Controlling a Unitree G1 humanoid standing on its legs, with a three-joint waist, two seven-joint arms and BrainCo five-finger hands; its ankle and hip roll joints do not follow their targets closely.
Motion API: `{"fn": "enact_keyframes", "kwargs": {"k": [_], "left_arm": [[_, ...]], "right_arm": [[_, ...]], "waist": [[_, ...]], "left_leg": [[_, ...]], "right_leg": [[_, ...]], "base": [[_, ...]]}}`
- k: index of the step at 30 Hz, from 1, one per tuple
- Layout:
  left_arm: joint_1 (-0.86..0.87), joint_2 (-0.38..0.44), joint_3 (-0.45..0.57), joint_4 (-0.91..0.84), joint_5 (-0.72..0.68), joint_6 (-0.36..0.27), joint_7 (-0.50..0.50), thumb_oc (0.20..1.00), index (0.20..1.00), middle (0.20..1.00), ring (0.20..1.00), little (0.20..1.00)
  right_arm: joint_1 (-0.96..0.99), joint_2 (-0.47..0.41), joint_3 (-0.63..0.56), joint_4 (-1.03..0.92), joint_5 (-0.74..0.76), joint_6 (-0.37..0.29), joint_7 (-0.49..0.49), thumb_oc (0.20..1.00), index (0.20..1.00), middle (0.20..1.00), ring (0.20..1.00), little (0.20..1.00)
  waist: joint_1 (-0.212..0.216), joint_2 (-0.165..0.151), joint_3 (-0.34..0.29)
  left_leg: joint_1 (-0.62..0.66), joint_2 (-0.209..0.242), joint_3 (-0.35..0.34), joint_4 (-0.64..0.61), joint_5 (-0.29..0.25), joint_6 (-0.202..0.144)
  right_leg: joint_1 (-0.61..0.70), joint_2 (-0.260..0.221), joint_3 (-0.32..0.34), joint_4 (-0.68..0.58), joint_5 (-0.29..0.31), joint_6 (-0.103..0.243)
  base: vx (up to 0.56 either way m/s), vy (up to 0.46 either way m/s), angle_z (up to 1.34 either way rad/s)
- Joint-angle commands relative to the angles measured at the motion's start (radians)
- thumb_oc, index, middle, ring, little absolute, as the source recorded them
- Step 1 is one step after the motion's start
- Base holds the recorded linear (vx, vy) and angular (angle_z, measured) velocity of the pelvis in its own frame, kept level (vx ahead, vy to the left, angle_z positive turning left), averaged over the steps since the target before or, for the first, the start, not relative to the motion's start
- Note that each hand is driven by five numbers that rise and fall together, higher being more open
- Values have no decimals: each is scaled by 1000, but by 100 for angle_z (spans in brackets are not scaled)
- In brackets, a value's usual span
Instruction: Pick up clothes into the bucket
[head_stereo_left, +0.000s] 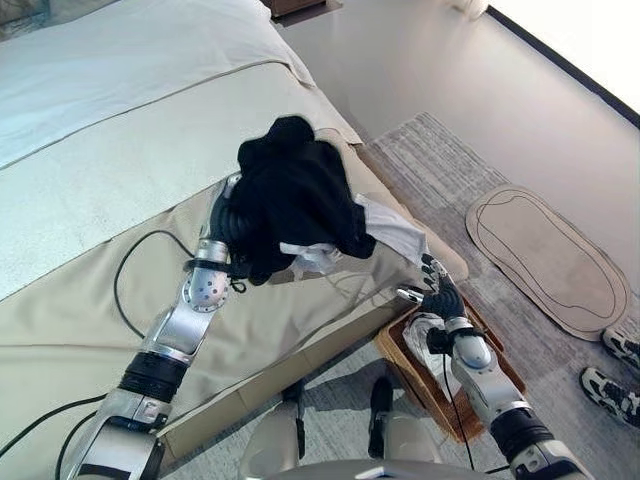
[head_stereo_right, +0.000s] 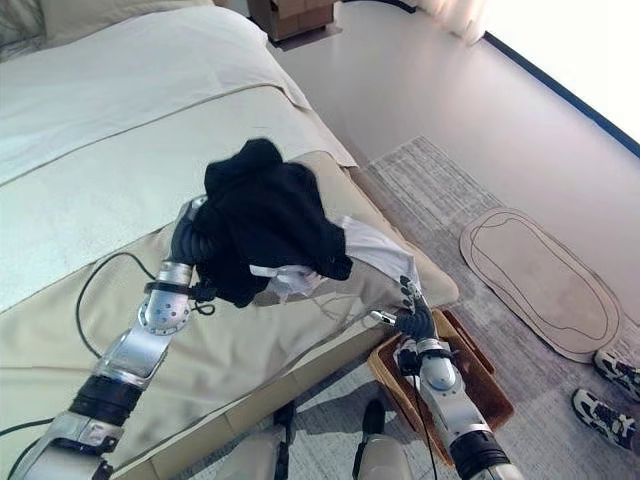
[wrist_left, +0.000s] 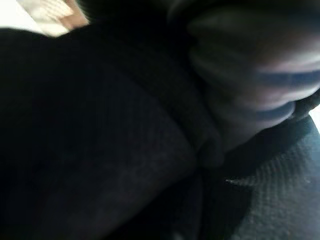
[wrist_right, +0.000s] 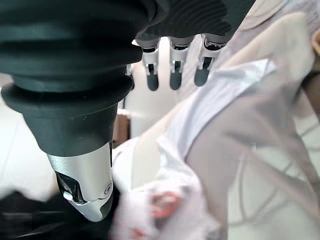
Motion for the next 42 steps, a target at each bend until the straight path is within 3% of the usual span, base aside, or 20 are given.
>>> {"fn": "enact_keyframes", "kwargs": {"k": [1, 5, 6, 14, 22, 23, 24, 25, 31, 35, 42], "left_arm": [[-115, 22, 32, 0, 68, -24, 96, 200, 200, 200, 200, 200], [-137, 35, 10, 157, 143, 14, 158, 200, 200, 200, 200, 200], [-168, 55, -17, 248, 182, 48, 172, 200, 200, 200, 200, 200], [-228, 67, -54, 361, 220, 95, 212, 200, 200, 200, 200, 200], [-269, 36, -60, 491, 200, 127, 239, 200, 200, 200, 200, 200], [-262, 33, -55, 481, 197, 126, 243, 260, 260, 260, 260, 260], [-261, 33, -54, 480, 197, 126, 243, 435, 435, 435, 435, 435], [-242, 30, -44, 461, 194, 125, 242, 1000, 1000, 1000, 1000, 1000], [-208, 34, -5, 390, 174, 114, 257, 1000, 1000, 1000, 1000, 1000], [-128, 35, 59, 98, 187, 52, 257, 1000, 1000, 1000, 1000, 1000], [-100, 0, 95, -87, 146, 22, 221, 1000, 1000, 1000, 1000, 1000]], "right_arm": [[-29, -11, 8, -60, -27, -39, -7, 1000, 1000, 1000, 1000, 1000], [-39, -16, 11, -60, -26, -52, -24, 1000, 1000, 1000, 1000, 1000], [-52, -25, 18, -70, -22, -59, -32, 1000, 1000, 1000, 1000, 1000], [-85, -38, 20, -107, -22, -75, -65, 1000, 1000, 1000, 1000, 1000], [-90, -38, 20, -122, -24, -85, -86, 1000, 1000, 1000, 1000, 1000], [-85, -37, 18, -120, -24, -86, -87, 1000, 1000, 1000, 1000, 1000], [-85, -37, 18, -120, -24, -86, -87, 1000, 1000, 1000, 1000, 1000], [-76, -36, 13, -118, -26, -85, -90, 1000, 1000, 1000, 1000, 1000], [-63, -38, 9, -122, -15, -90, -82, 1000, 1000, 1000, 1000, 1000], [-52, -36, -12, -134, -13, -90, -84, 1000, 1000, 1000, 1000, 1000], [-54, -28, -25, -131, -15, -82, -86, 1000, 1000, 1000, 1000, 1000]], "waist": [[-2, -47, -16], [-15, -54, 16], [-24, -55, 43], [-40, -71, 134], [-48, -87, 174], [-48, -89, 174], [-48, -89, 174], [-46, -90, 176], [-39, -90, 165], [-22, -86, 162], [-12, -81, 165]], "left_leg": [[-18, 15, 33, 77, -76, 19], [-54, 14, 41, 103, -77, 21], [-82, 12, 46, 133, -81, 25], [-190, 8, 61, 218, -96, 32], [-254, 12, 75, 266, -112, 33], [-256, 12, 74, 269, -114, 34], [-257, 12, 73, 269, -114, 34], [-253, 10, 74, 269, -118, 35], [-249, 6, 70, 267, -125, 35], [-248, 4, 59, 259, -127, 34], [-249, -1, 50, 250, -119, 38]], "right_leg": [[-32, -69, 20, -43, 110, 54], [-68, -70, 36, -23, 109, 53], [-98, -74, 46, 6, 102, 50], [-204, -85, 73, 65, 106, 45], [-265, -85, 91, 90, 112, 46], [-266, -85, 89, 91, 112, 47], [-266, -85, 89, 91, 112, 47], [-264, -87, 87, 89, 111, 47], [-258, -89, 86, 89, 109, 46], [-251, -92, 75, 82, 104, 45], [-248, -93, 66, 78, 107, 42]], "base": [[-48, 21, -17], [-67, 35, -13], [-64, 36, -8], [-78, 31, -7], [-40, 18, -5], [1, -4, -7], [10, -5, -6], [0, 0, 0], [0, 0, 0], [0, 0, 0], [2, -8, 4]]}}
